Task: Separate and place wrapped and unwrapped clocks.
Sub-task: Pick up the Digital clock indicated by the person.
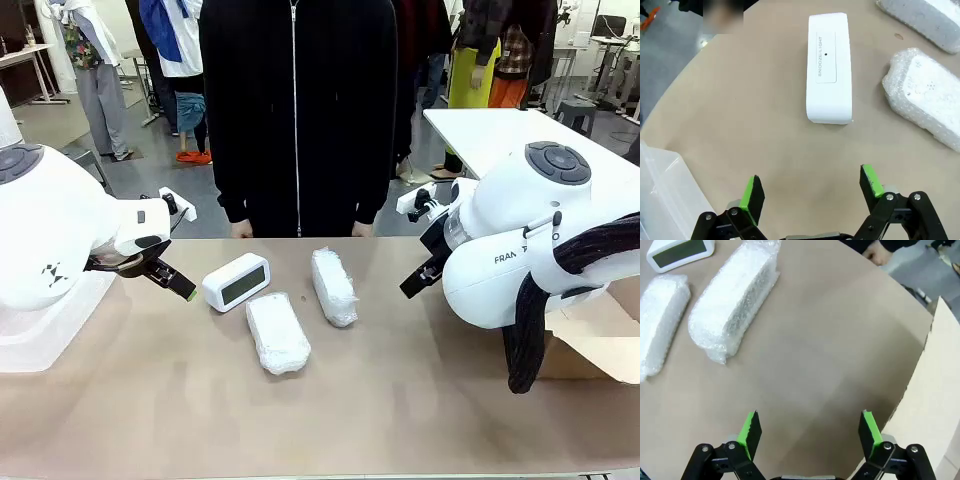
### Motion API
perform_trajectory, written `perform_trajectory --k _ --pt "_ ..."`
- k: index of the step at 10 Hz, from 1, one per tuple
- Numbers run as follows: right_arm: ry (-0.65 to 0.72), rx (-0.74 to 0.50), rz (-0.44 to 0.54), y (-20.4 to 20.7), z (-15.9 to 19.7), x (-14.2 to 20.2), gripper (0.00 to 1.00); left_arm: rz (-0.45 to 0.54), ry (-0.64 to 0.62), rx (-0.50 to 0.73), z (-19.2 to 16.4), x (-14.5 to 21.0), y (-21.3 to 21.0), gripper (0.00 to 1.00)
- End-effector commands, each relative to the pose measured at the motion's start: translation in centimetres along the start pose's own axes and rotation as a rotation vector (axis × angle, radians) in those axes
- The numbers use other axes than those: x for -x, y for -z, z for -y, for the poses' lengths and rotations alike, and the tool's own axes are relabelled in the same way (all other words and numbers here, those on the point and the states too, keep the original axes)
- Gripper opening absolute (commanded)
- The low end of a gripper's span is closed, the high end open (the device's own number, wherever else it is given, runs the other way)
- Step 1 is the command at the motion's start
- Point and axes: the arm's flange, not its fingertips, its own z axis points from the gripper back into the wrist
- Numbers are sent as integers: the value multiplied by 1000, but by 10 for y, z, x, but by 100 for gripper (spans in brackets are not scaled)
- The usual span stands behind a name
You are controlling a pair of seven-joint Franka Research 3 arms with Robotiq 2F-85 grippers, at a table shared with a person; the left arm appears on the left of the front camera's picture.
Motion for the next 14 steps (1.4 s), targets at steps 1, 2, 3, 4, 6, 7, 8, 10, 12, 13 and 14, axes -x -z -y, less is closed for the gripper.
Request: perform_trajectory --k 1,2,3,4,6,7,8,10,12,13,14 --pt "0 0 0 0 0 0 100 0 0 0 0 0 0 100" --pt "0 0 0 0 0 0 100 0 0 0 0 0 0 100" --pt "0 0 0 0 0 0 100 0 0 0 0 0 0 100" --pt "0 0 0 0 0 0 100 0 0 0 0 0 0 100" --pt "0 0 0 0 0 0 100 0 0 0 0 0 0 100" --pt "0 0 0 0 0 0 100 0 0 0 0 0 0 100" --pt "0 0 0 0 0 0 100 0 0 0 0 0 0 100" --pt "0 0 0 0 0 0 100 0 0 0 0 0 0 100" --pt "0 0 0 0 0 0 100 0 0 0 0 0 0 100" --pt "0 0 0 0 0 0 100 0 0 0 0 0 0 100" --pt "0 0 0 0 0 0 100 0 0 0 0 0 0 100"
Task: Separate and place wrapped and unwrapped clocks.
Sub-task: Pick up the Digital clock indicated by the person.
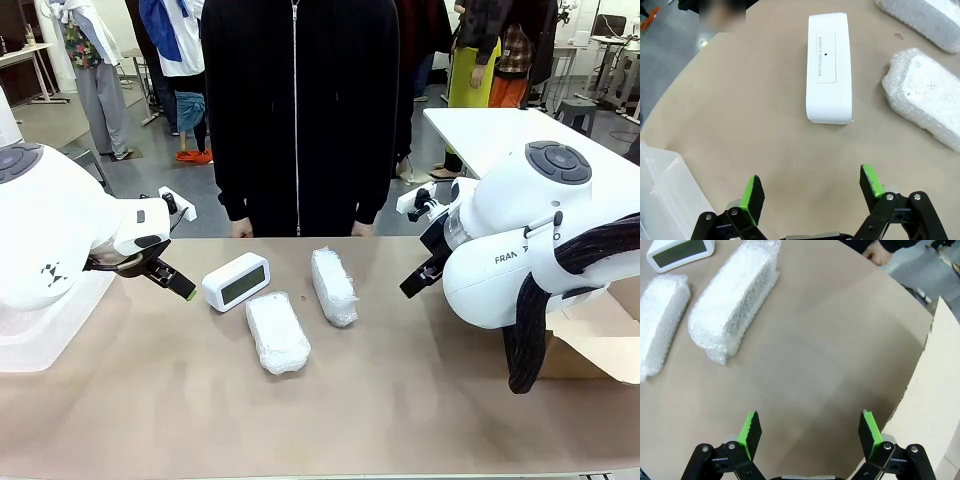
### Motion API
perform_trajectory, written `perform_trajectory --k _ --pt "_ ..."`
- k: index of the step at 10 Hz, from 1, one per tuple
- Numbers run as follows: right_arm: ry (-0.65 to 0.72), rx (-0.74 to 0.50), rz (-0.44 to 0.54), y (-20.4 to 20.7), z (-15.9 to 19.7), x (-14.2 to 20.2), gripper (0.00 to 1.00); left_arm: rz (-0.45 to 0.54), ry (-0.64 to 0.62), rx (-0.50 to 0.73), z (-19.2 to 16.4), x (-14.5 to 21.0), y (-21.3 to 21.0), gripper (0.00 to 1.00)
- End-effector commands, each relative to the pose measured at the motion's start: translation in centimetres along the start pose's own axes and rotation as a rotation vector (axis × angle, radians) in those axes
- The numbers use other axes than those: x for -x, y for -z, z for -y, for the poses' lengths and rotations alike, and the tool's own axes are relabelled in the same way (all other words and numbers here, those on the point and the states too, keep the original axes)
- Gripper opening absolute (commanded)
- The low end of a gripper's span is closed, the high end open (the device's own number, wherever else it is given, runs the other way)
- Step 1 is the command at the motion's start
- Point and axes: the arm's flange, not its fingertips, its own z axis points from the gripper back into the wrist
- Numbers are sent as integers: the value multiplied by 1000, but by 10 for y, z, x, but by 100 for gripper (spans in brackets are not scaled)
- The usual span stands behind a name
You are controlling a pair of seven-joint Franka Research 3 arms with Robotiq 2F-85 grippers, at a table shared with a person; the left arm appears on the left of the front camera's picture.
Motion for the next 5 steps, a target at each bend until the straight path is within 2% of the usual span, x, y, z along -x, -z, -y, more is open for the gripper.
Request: perform_trajectory --k 1,5 --pt "1 0 0 0 0 0 100 0 0 0 0 0 0 100" --pt "0 0 0 0 0 0 100 0 0 0 0 0 0 100"
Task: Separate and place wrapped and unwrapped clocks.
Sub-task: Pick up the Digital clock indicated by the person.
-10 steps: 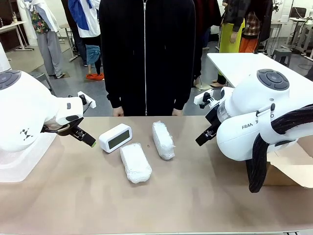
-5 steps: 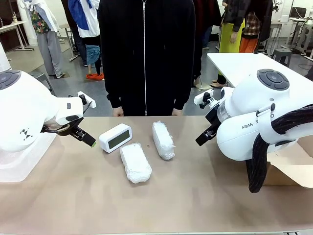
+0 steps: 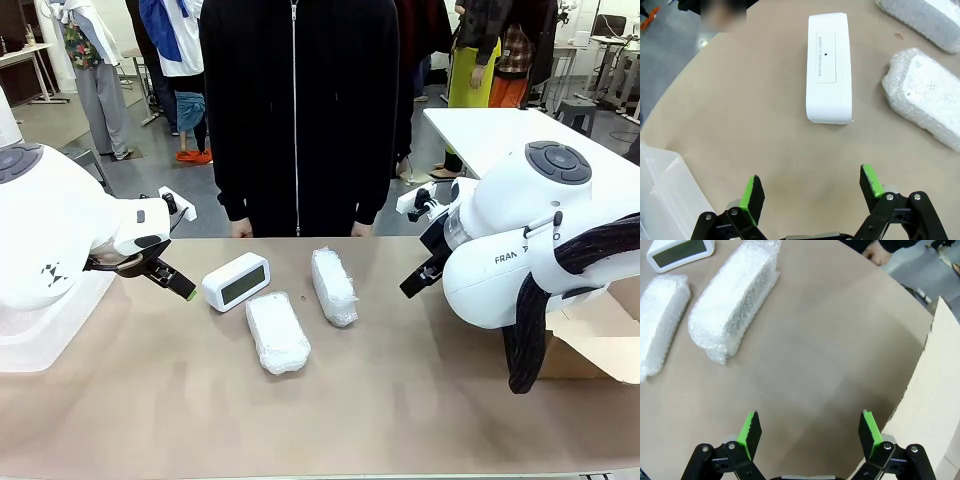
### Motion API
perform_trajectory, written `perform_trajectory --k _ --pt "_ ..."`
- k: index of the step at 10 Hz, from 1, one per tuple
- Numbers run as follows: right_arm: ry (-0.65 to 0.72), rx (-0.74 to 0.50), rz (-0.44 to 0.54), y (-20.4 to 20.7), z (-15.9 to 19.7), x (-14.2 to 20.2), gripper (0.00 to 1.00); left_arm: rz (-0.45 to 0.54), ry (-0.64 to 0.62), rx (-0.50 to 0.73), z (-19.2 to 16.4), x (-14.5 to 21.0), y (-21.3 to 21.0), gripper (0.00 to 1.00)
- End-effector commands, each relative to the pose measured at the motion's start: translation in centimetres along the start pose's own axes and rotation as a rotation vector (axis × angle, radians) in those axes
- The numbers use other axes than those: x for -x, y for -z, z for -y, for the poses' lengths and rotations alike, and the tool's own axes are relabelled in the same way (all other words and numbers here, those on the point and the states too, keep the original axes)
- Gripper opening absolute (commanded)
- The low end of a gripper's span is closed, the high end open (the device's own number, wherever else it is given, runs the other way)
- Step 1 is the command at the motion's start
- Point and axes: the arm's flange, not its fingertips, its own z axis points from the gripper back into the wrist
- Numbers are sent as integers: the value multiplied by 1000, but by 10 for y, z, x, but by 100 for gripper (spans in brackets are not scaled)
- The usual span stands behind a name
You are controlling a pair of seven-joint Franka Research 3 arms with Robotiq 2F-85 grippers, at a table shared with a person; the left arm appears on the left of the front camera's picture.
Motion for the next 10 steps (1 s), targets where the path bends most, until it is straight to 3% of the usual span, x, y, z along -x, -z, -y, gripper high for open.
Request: perform_trajectory --k 1,3,5,7,10 --pt "-35 -78 53 -7 2 -12 100 0 0 0 0 0 0 100" --pt "-160 -203 108 -49 0 -42 100 36 42 106 -20 -10 -48 100" --pt "-266 -277 110 -100 -2 -44 100 53 151 205 -26 6 -100 100" --pt "-351 -337 170 -151 -5 -28 100 122 262 329 -35 38 -141 100" --pt "-433 -413 203 -195 -14 7 100 224 343 370 -39 93 -193 100"
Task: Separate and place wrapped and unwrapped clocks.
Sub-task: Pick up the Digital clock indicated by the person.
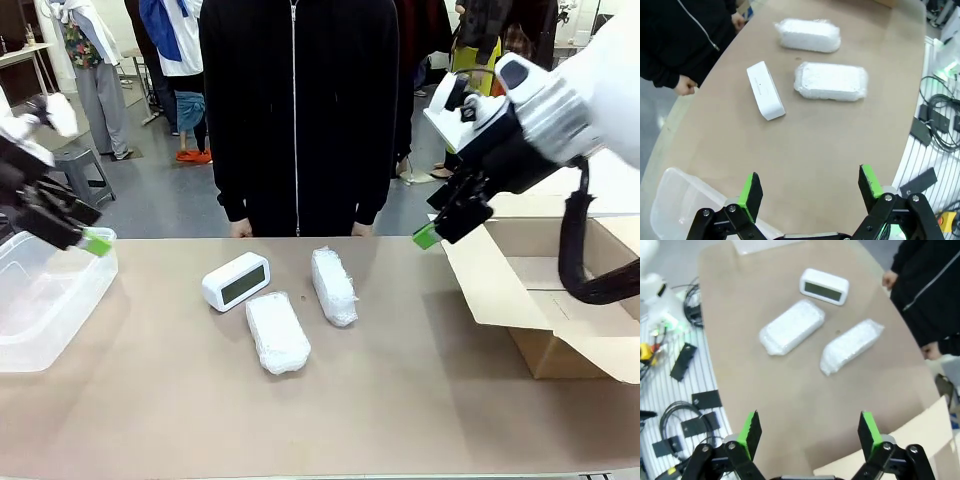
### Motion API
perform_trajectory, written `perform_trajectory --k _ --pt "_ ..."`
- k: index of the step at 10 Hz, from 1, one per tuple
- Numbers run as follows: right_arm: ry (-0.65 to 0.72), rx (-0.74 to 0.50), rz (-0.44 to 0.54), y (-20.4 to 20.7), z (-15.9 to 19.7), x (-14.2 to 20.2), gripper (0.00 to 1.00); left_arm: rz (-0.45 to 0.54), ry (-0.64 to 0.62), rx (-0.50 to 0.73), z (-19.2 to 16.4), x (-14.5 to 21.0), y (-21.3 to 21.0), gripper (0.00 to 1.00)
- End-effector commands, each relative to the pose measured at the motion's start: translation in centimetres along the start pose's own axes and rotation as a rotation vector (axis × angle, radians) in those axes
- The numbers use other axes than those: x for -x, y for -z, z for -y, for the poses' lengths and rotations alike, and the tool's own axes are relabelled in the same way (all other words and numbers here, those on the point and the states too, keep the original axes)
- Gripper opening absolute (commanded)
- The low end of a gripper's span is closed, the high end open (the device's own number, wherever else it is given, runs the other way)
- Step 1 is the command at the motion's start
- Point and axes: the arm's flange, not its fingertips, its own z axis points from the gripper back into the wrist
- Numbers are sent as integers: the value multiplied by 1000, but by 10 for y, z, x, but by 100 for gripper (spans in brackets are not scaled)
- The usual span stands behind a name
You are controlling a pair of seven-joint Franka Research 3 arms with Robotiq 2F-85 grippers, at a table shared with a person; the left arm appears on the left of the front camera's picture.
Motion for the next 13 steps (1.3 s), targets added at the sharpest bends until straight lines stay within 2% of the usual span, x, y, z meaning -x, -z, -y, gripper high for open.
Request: perform_trajectory --k 1,4,6,9,10,11,12,13 --pt "-26 -32 40 -6 -19 35 100 73 48 34 42 59 -7 100" --pt "-35 -26 68 -17 -21 52 100 112 59 43 42 64 -10 100" --pt "-13 -68 103 -16 -19 69 100 123 79 23 45 58 -8 100" --pt "24 -66 160 -22 -17 94 100 91 126 23 47 59 -8 100" --pt "15 -74 165 -19 -15 95 100 84 121 13 48 60 -10 100" --pt "3 4 99 -6 -13 87 100 98 111 25 48 57 -10 100" --pt "38 -52 138 -52 28 45 100 81 104 29 10 18 -45 100" --pt "38 -52 138 -52 28 45 100 81 104 29 10 18 -45 100"
